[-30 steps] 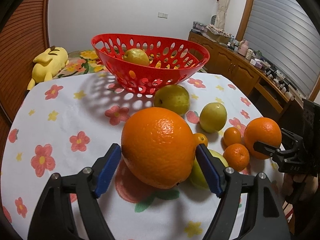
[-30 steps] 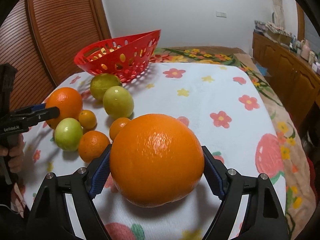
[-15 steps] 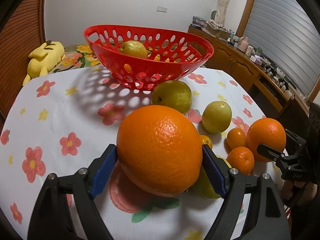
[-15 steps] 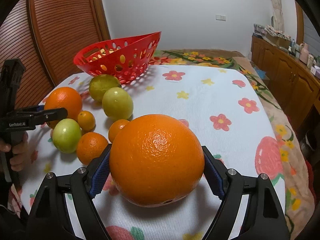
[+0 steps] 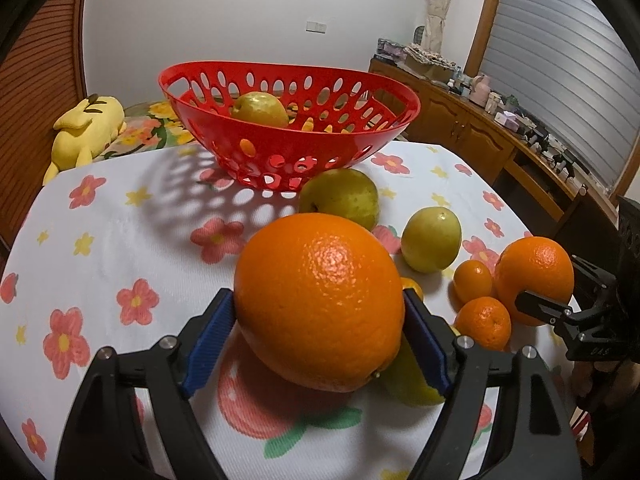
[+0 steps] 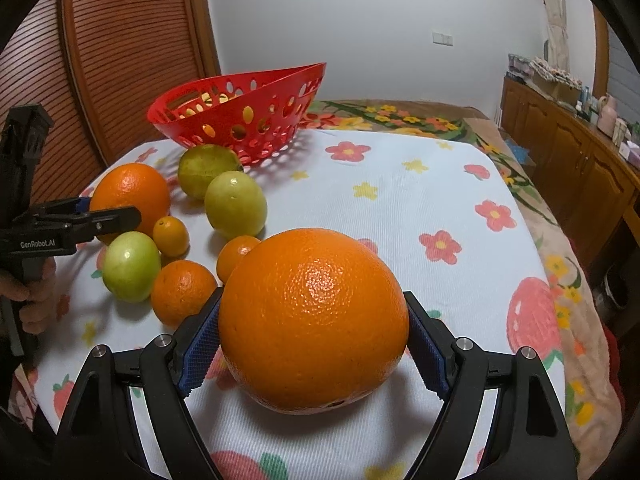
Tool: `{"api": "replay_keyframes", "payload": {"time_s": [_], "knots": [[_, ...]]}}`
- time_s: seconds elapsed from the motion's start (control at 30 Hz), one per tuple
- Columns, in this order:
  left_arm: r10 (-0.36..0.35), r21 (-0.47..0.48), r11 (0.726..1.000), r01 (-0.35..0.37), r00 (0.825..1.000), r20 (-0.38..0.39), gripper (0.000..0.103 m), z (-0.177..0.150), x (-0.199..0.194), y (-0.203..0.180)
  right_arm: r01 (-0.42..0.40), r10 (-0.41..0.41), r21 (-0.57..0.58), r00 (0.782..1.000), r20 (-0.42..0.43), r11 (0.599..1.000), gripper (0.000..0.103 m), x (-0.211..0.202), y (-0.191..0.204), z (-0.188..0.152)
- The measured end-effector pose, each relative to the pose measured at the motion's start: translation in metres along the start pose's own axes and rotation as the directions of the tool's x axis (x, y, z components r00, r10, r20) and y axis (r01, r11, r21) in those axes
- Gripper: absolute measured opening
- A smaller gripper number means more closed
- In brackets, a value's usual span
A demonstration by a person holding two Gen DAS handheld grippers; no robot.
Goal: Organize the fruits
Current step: 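Lift and carry both oranges over the red basket with both grippers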
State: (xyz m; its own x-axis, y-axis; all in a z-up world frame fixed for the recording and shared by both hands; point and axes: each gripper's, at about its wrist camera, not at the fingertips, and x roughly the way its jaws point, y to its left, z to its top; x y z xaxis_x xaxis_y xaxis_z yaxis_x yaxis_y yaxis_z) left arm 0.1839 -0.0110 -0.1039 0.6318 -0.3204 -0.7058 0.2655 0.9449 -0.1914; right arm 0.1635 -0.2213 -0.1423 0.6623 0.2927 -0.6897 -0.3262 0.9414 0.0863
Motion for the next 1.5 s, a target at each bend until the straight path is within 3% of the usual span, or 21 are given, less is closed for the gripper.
{"api": "replay_keyframes", "payload": {"time_s": [0.33, 0.9, 1.5], "knots": [[0.025, -0.017, 1.000, -0.025, 1.000, 0.019, 0.080, -0.001, -0.008, 0.006, -0.024, 0.024, -0.007, 1.000, -0.020, 1.000, 0.084, -0.001, -0.004, 0.004], [0.024, -0.049, 0.999, -0.019, 0.995, 0.101, 0.079, 0.007, -0.039, 0.016, -0.067, 0.068, -0.020, 0.997, 0.030, 0.998, 0.084, -0.022, -0.002, 0.031], [0.018, -0.008, 1.000, -0.017, 0.977, 0.214, 0.079, 0.072, -0.066, 0.016, -0.122, 0.135, -0.121, 0.985, 0.104, 0.985, 0.084, -0.018, 0.024, 0.120]]}}
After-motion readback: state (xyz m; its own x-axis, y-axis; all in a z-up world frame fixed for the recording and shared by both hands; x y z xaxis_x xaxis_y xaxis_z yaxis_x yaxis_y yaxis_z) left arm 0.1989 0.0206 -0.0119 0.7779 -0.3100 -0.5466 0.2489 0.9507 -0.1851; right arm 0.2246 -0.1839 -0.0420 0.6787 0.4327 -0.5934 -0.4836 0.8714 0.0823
